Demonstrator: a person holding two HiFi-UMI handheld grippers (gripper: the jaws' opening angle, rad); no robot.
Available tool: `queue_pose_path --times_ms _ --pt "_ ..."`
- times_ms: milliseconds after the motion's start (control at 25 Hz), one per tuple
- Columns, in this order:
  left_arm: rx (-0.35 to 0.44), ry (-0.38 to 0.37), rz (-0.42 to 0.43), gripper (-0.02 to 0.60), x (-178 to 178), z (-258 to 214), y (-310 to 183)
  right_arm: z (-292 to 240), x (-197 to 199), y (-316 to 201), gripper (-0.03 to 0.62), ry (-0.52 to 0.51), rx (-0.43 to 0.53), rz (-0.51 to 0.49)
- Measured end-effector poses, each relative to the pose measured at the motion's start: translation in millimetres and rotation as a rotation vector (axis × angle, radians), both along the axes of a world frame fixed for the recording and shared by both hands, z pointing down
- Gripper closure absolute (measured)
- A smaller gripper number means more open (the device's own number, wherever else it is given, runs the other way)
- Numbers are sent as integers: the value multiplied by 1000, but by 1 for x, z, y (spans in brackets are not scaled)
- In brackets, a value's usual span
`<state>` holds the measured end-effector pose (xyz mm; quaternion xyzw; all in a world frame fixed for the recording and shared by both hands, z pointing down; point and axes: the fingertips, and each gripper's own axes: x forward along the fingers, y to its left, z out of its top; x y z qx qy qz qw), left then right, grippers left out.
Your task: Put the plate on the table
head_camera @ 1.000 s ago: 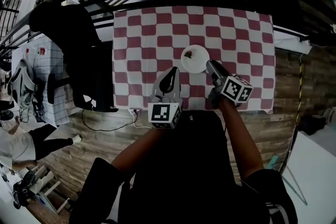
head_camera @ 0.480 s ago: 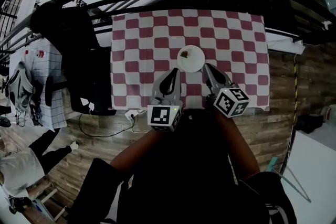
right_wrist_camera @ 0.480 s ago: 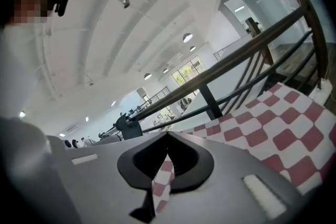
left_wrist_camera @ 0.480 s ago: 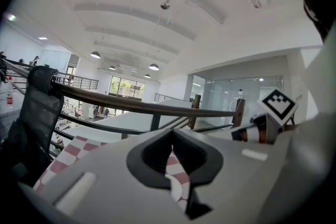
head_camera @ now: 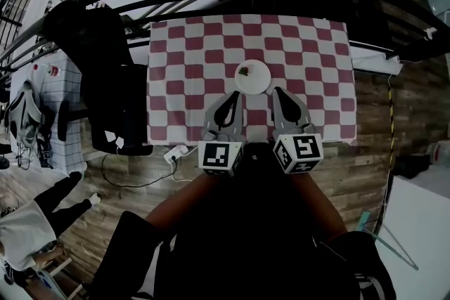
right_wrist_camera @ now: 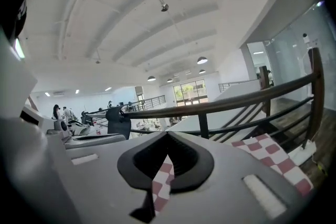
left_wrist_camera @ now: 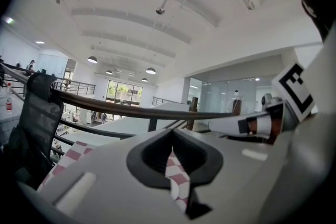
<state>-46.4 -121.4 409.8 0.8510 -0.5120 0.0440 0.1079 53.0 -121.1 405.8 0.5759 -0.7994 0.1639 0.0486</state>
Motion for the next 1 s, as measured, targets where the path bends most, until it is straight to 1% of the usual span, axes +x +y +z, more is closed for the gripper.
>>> queue_pose_path --times_ms 120,320,600,760,1000 --pt "17 -9 24 572 3 -3 6 -1 -9 10 595 11 6 -7" --pt "14 0 64 571 12 -3 14 1 -21 25 595 50 13 -25" --pt "27 17 110 572 23 -8 27 1 -16 42 595 83 10 12" --pt "13 32 132 572 19 -7 37 8 -21 52 595 92 -14 22" --pt "24 31 167 571 19 -5 49 12 -30 62 595 98 -24 11"
